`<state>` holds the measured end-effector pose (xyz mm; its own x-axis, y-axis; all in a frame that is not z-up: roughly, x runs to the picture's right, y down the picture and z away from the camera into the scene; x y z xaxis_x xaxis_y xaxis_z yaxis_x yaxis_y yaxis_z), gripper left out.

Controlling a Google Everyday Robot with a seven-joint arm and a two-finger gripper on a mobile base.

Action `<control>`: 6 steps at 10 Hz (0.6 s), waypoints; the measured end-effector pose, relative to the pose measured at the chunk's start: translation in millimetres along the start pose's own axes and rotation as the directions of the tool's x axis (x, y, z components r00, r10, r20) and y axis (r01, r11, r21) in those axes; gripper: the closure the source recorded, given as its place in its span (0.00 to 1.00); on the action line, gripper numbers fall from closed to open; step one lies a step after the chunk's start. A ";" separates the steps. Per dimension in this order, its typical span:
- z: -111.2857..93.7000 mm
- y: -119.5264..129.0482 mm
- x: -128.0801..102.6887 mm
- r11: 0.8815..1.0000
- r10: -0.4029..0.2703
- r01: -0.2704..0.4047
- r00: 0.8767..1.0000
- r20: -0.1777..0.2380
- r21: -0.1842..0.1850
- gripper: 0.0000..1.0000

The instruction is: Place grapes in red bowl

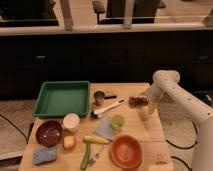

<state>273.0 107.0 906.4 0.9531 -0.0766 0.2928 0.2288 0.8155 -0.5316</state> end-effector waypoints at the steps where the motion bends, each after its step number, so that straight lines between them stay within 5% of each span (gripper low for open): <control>1: 1.5 0.0 0.0 1.000 -0.002 0.002 1.000 0.005 -0.004 0.20; 6: 9.1 -0.8 0.5 1.000 -0.015 0.015 1.000 0.028 -0.020 0.20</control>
<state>271.4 111.5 914.2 0.9438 -0.0725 0.3226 0.2472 0.8025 -0.5430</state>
